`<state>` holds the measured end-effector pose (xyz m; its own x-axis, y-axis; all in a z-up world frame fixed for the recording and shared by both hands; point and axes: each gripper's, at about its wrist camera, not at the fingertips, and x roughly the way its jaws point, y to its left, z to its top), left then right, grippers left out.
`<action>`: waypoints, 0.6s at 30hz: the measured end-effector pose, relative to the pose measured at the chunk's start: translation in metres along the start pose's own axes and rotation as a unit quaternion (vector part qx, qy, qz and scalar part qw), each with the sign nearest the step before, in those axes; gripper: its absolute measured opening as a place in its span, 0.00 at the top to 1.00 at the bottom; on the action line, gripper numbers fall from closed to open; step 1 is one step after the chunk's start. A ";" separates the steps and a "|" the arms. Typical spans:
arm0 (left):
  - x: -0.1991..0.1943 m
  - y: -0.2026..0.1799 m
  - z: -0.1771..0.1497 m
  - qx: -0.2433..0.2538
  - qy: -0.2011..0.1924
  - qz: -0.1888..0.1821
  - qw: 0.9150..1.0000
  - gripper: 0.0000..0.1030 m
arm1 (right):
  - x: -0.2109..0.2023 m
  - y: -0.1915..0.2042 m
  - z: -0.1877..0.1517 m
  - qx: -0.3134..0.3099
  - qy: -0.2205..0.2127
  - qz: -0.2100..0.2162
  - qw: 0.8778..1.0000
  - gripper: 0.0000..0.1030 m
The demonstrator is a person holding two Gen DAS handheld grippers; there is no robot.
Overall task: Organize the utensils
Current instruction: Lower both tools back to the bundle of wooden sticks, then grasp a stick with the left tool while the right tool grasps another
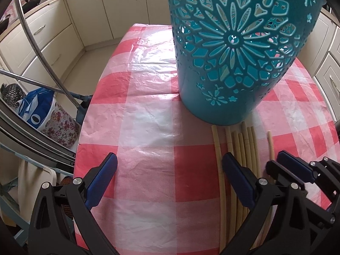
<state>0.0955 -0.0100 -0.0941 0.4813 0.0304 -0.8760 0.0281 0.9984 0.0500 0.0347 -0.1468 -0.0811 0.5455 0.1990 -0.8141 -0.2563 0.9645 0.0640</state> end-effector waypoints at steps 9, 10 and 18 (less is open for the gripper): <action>0.003 -0.005 0.002 0.008 0.001 -0.002 1.000 0.08 | -0.005 -0.027 -0.002 0.014 0.012 0.011 1.000 0.84; 0.003 -0.007 0.002 0.012 -0.001 -0.004 1.000 0.09 | -0.005 -0.029 -0.002 0.017 0.012 0.017 1.000 0.84; -0.008 -0.023 -0.001 0.033 -0.028 -0.036 0.998 0.55 | -0.007 -0.033 0.000 0.018 0.016 0.029 0.999 0.86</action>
<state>0.0903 -0.0331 -0.0890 0.5239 -0.0468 -0.8505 0.1223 0.9923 0.0207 0.0398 -0.1798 -0.0777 0.5046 0.2491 -0.8267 -0.2580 0.9572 0.1310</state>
